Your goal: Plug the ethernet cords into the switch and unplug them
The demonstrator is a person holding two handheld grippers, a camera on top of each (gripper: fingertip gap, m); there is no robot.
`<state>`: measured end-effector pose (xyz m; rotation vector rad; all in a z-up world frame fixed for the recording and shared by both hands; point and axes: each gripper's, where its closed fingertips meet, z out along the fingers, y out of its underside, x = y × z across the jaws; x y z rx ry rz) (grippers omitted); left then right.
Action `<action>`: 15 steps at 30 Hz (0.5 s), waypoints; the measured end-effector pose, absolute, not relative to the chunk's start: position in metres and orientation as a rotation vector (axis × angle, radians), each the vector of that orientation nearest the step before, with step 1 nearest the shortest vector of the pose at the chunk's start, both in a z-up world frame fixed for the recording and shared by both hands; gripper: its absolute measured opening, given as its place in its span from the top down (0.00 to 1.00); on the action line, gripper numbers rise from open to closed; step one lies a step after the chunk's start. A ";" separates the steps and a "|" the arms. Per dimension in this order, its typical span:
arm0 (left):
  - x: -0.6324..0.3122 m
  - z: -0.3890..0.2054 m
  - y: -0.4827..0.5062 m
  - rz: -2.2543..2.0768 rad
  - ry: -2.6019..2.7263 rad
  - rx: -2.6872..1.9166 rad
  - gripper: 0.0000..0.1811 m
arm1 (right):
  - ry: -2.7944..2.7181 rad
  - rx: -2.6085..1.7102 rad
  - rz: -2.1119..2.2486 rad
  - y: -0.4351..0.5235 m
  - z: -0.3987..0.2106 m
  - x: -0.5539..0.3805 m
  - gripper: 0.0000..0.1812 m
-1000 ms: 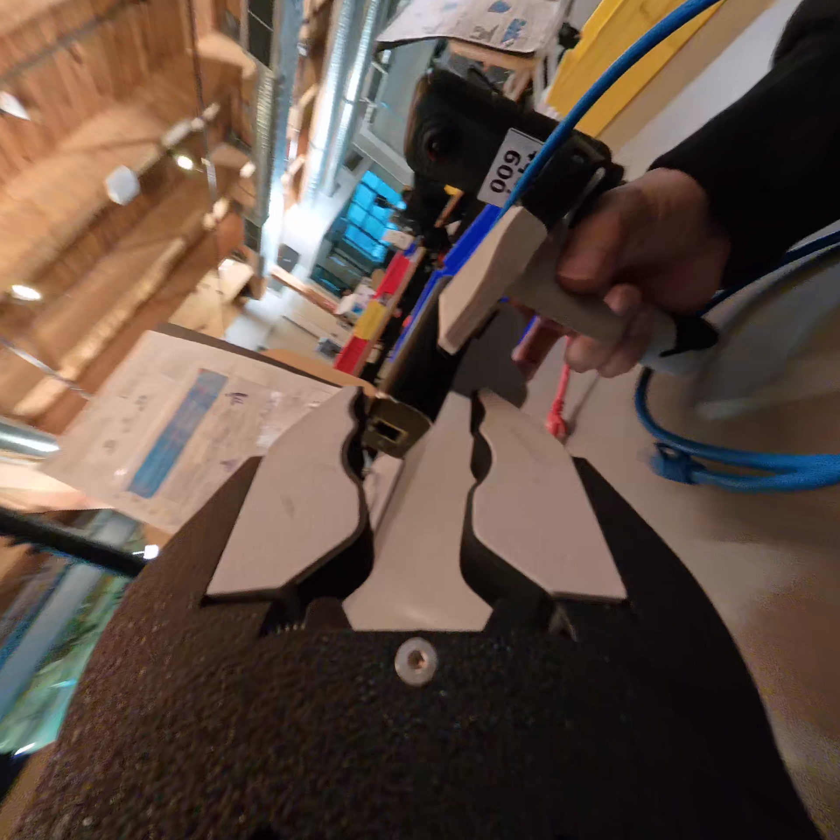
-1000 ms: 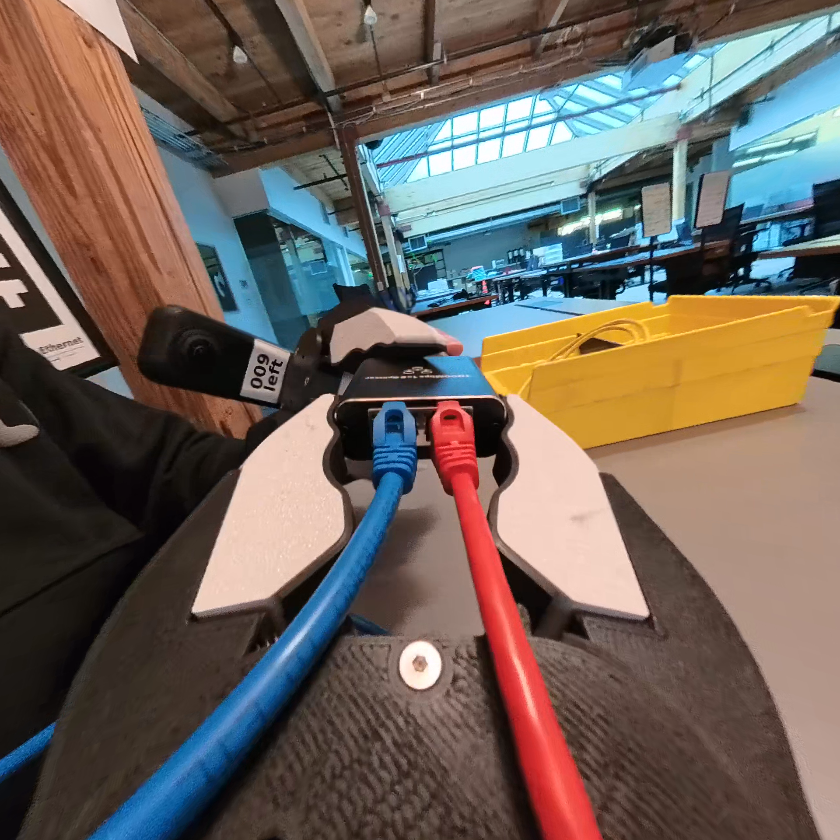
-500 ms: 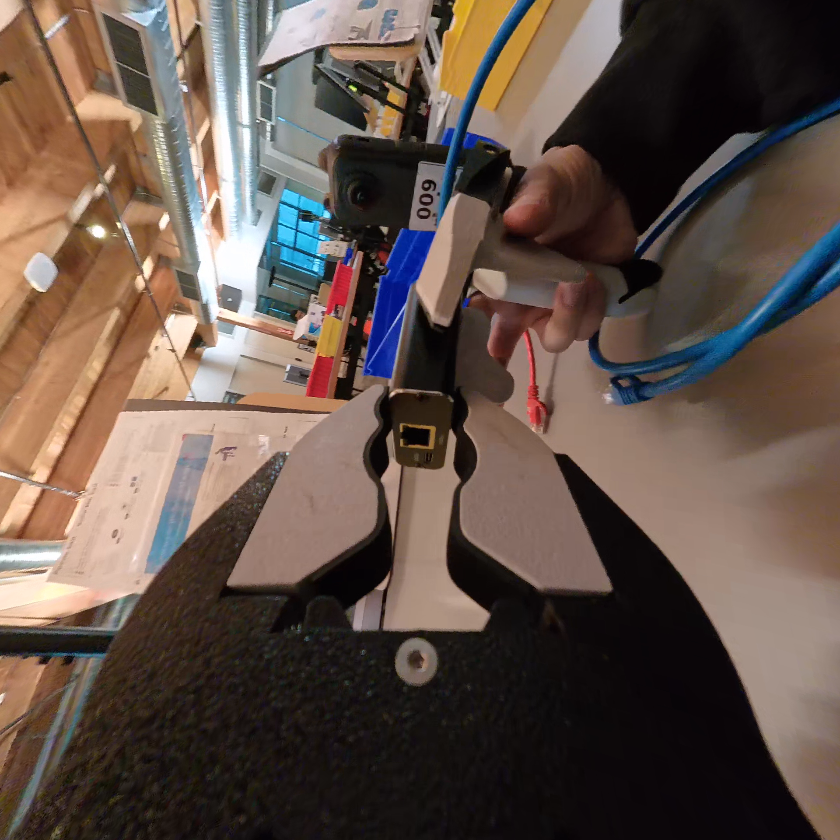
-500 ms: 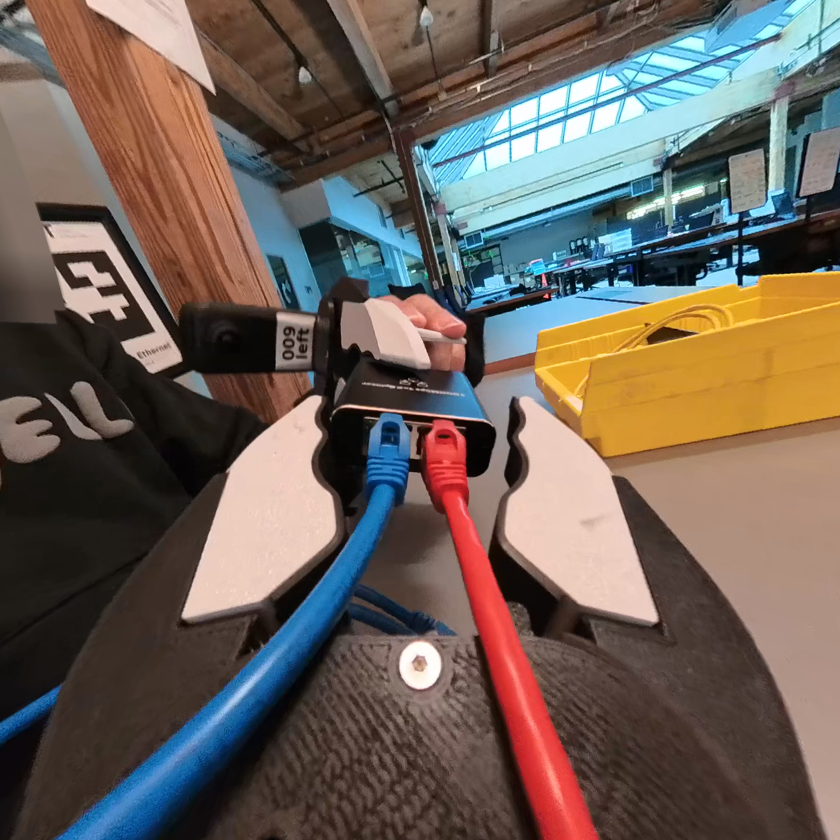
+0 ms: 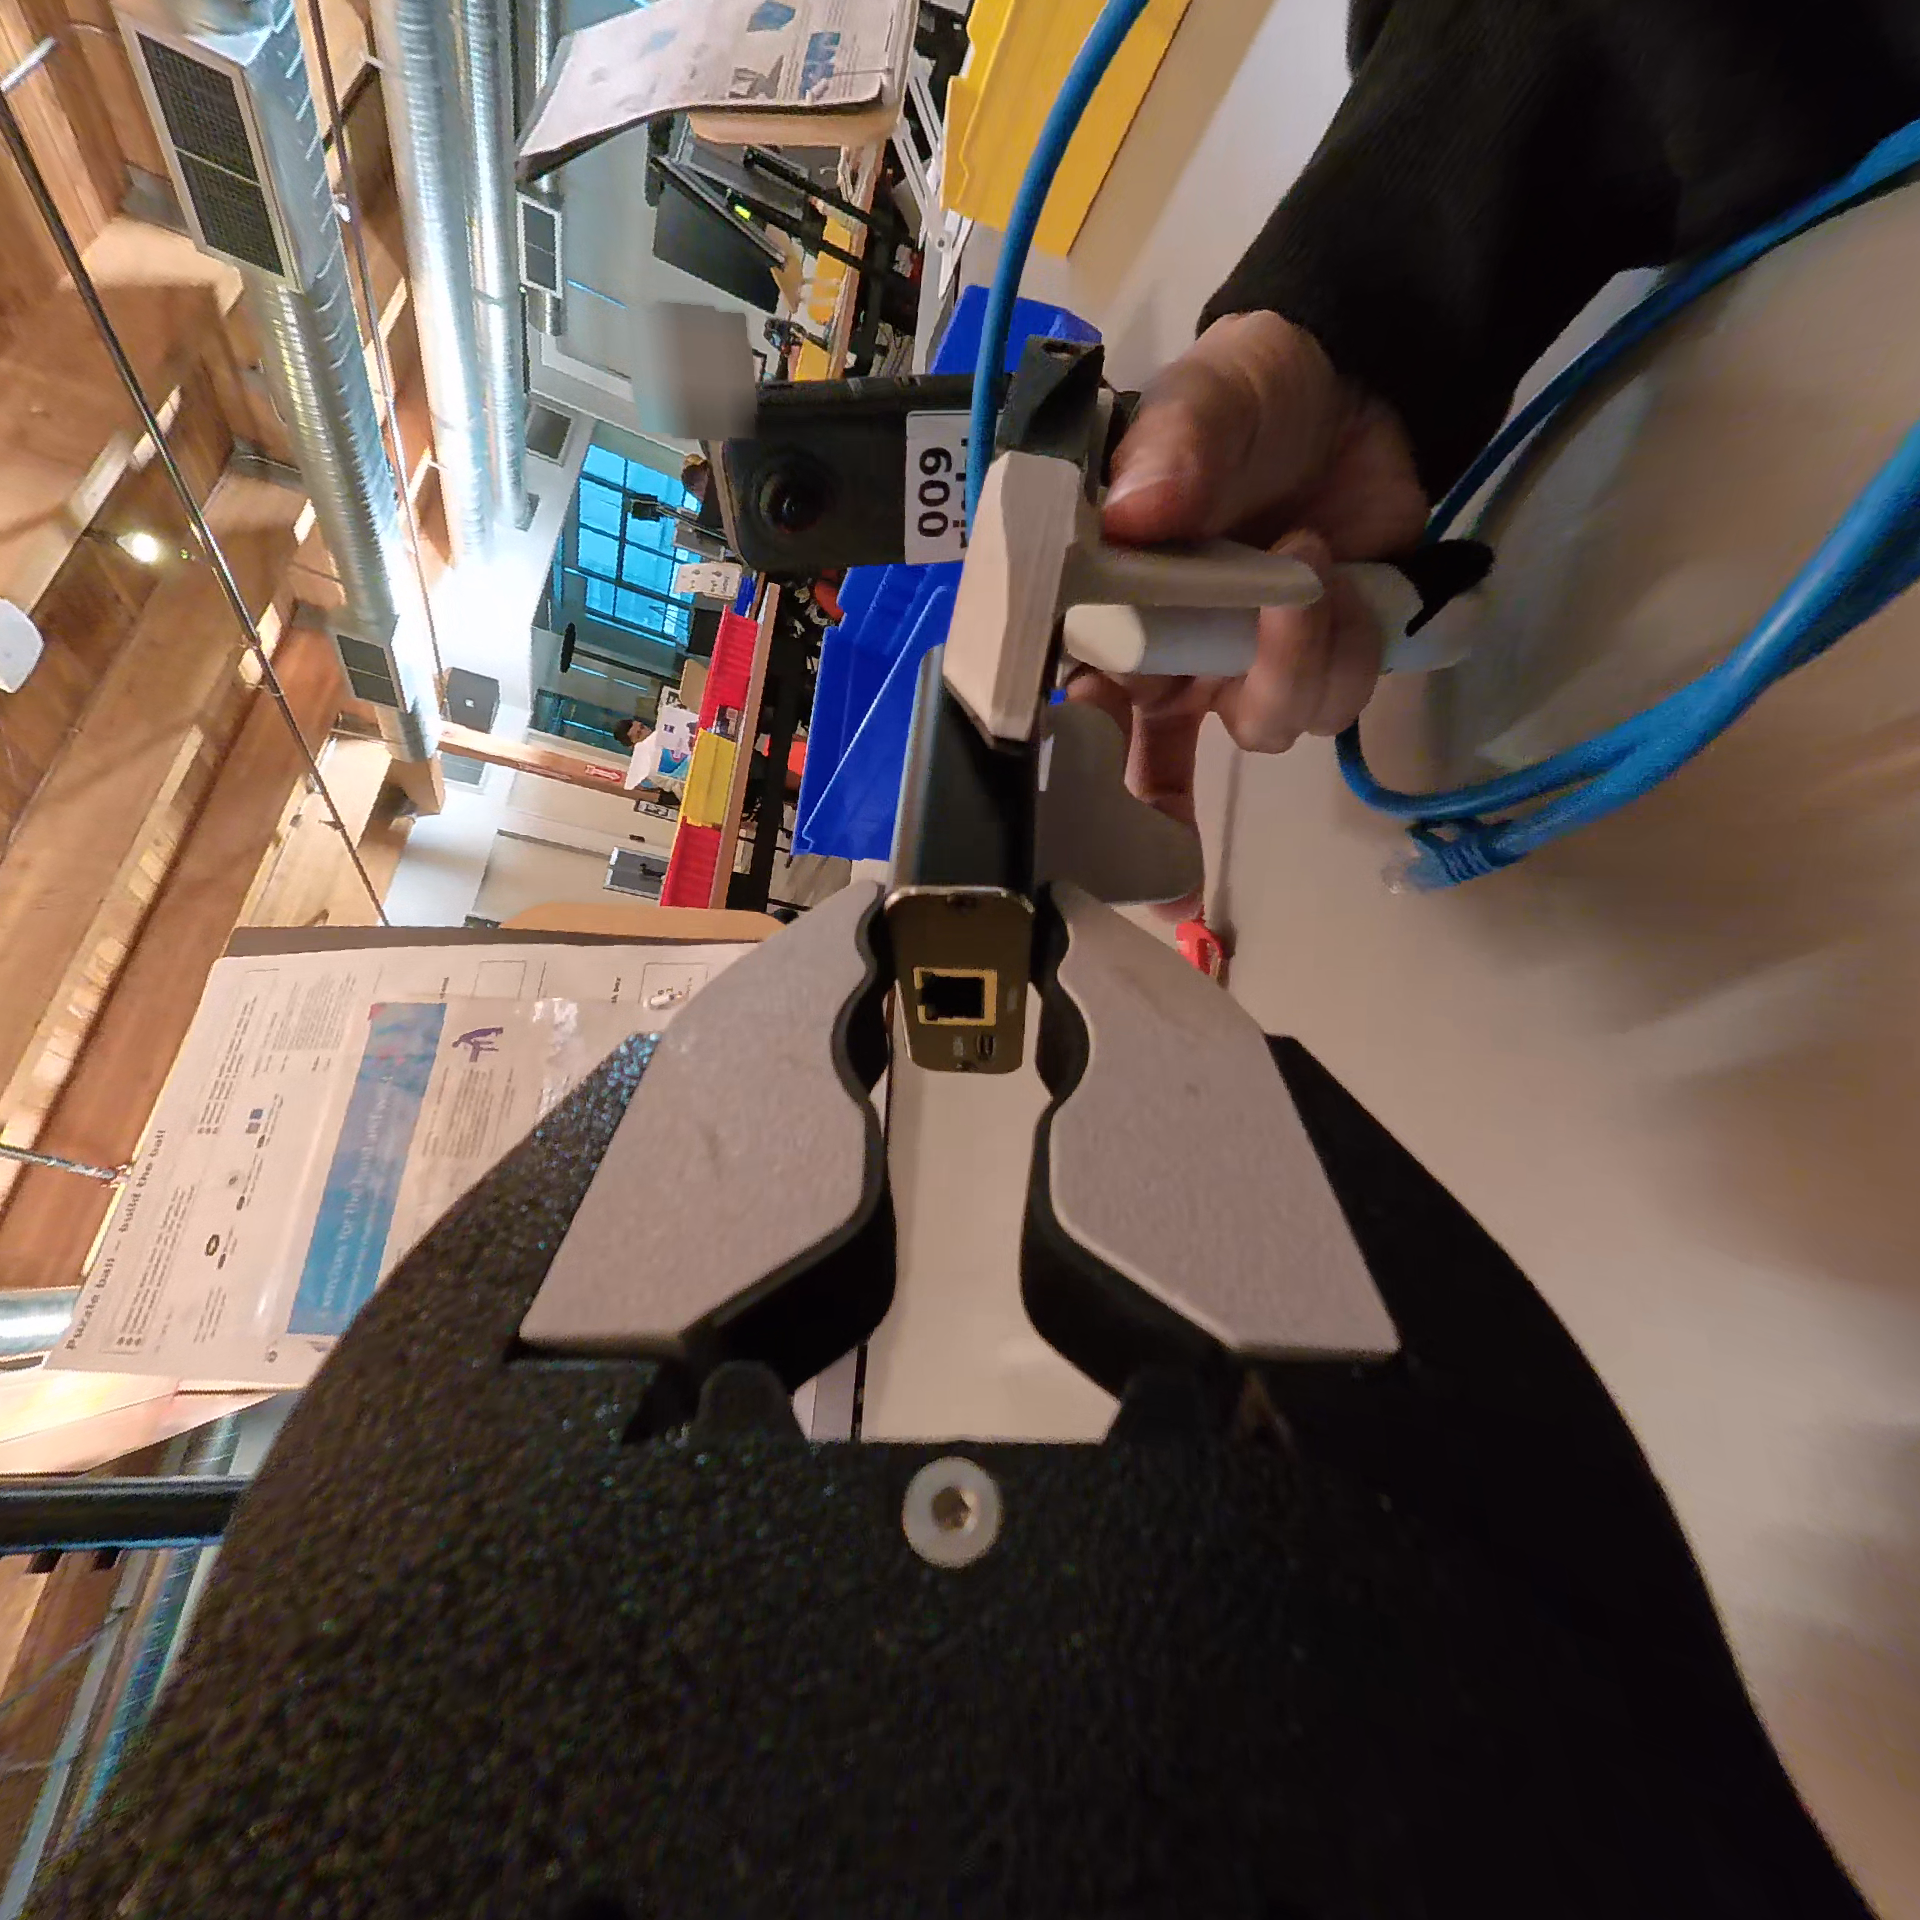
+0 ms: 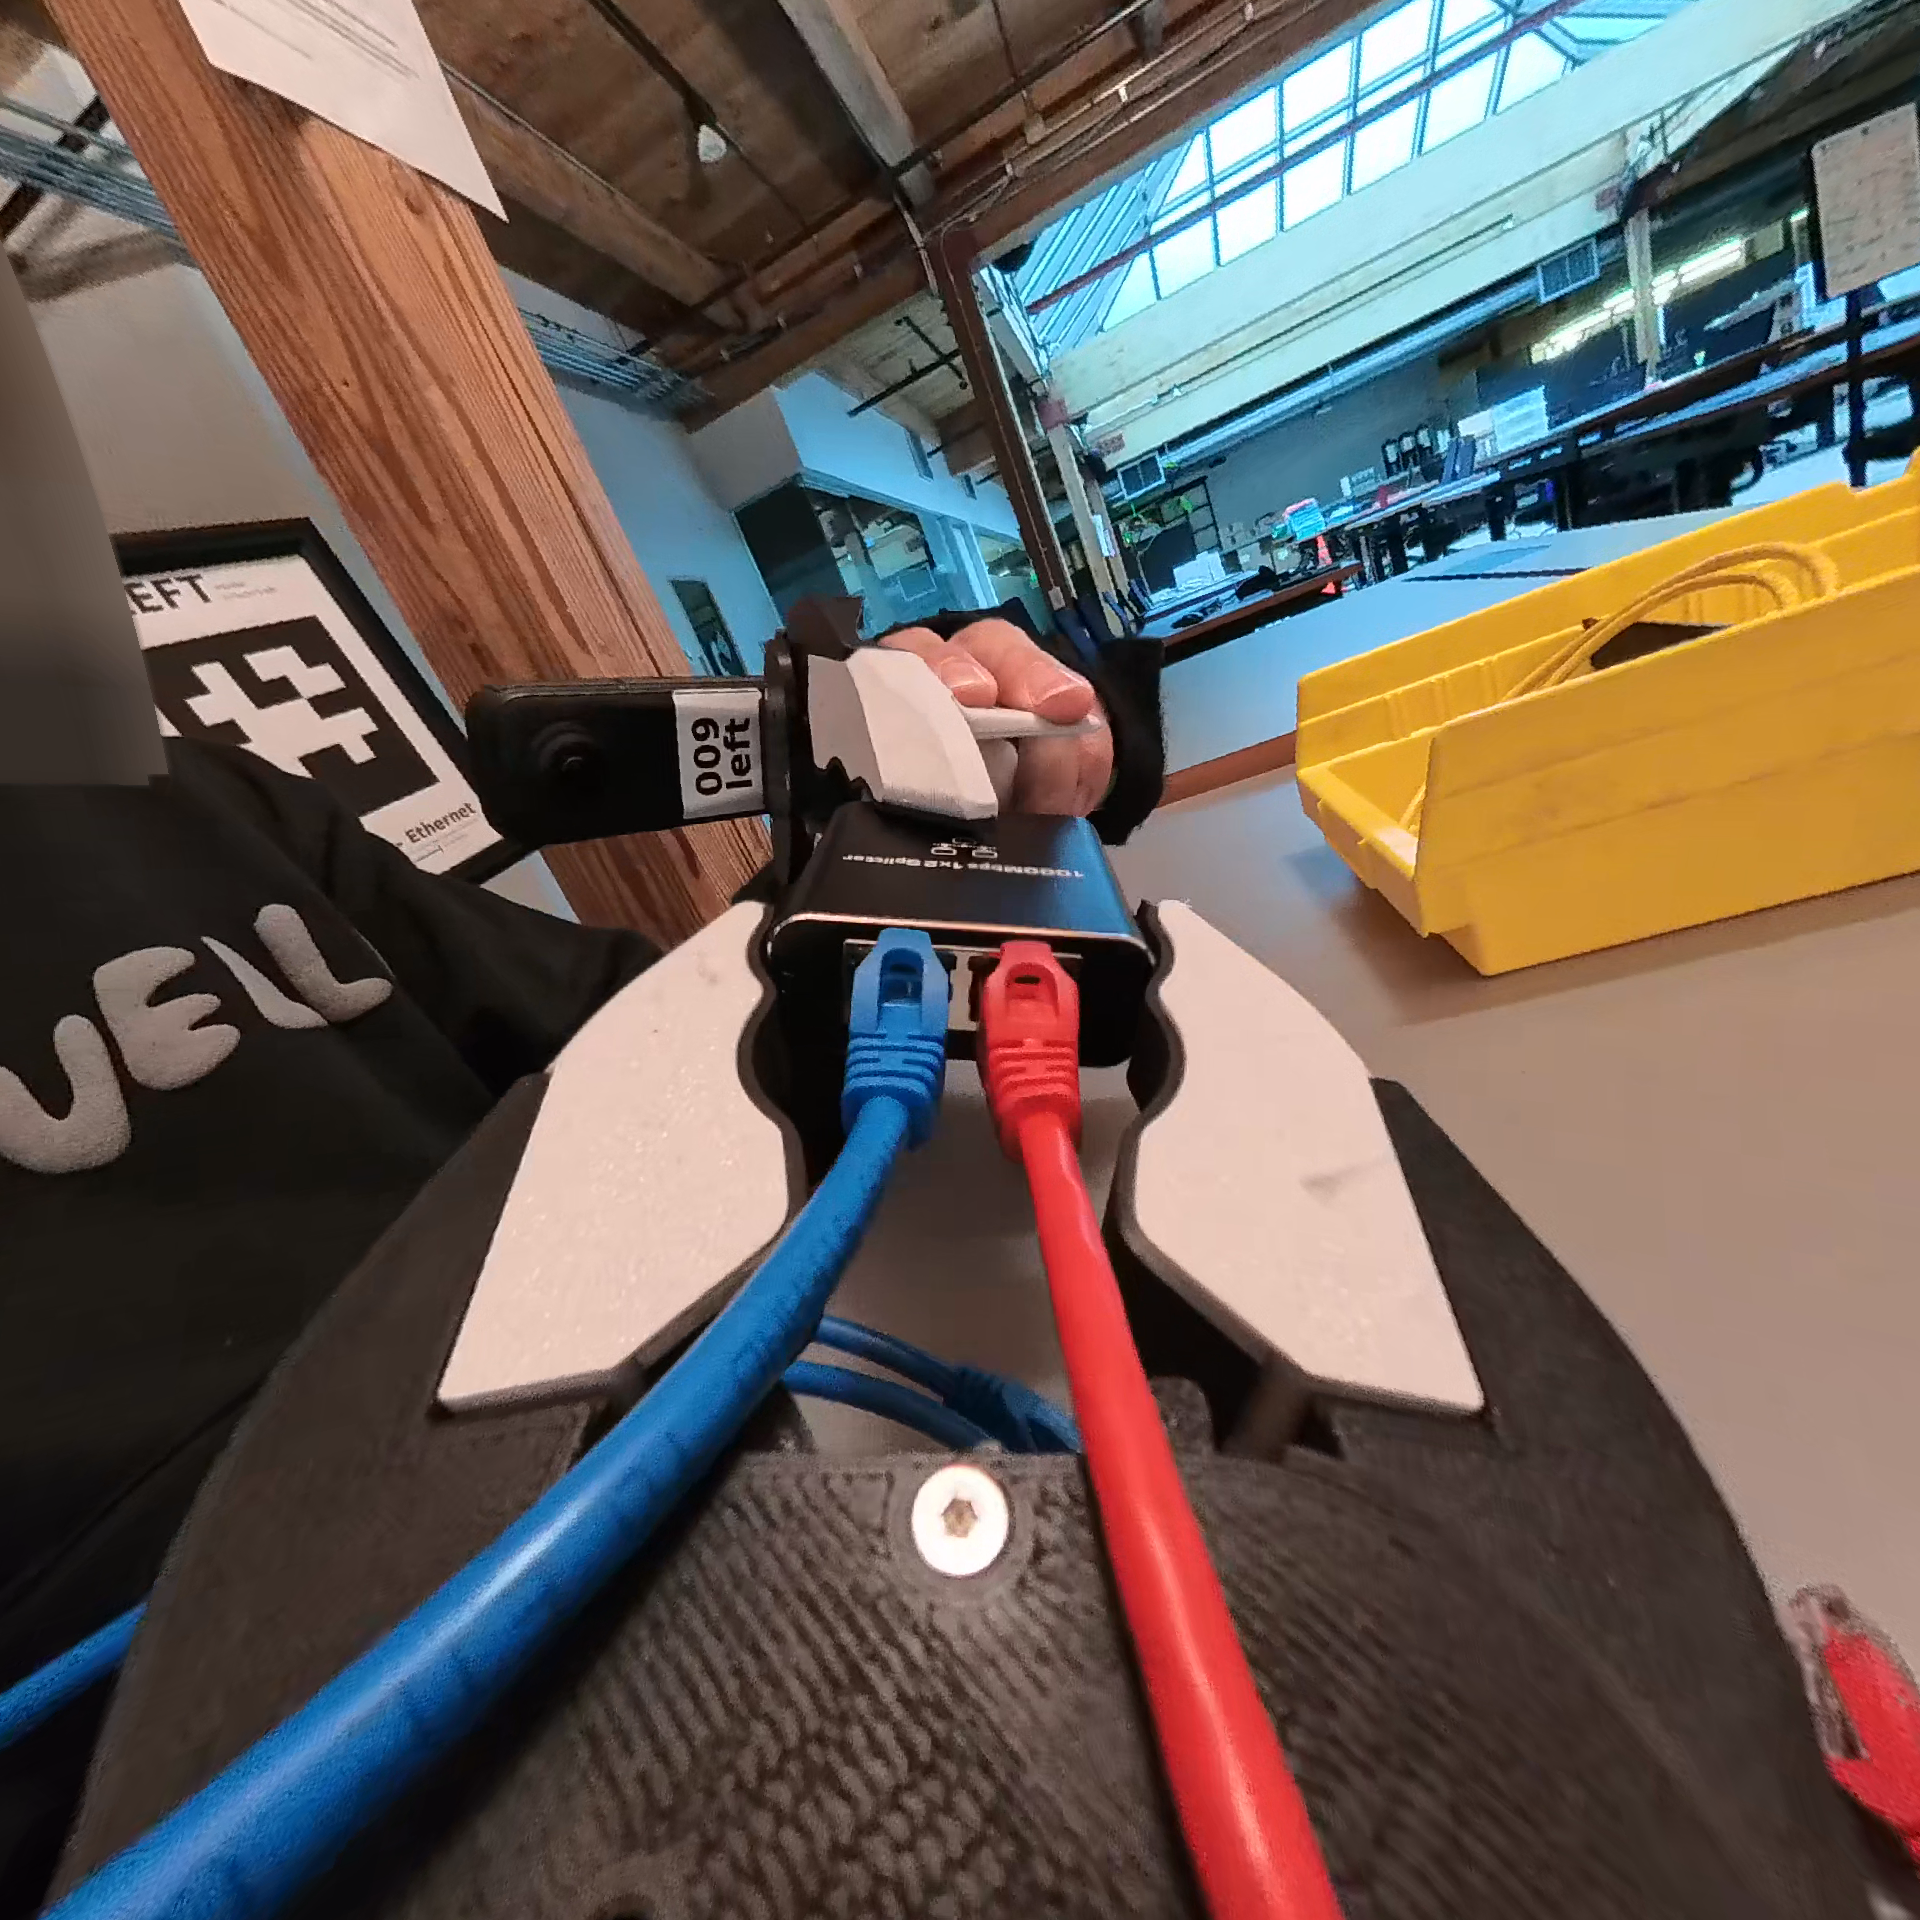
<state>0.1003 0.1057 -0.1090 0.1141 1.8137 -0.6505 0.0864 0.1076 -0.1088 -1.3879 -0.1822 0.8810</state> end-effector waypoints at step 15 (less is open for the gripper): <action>0.102 -0.061 0.156 -1.127 1.614 -0.470 0.80 | -0.041 -1.319 0.539 0.107 -0.103 0.139 0.65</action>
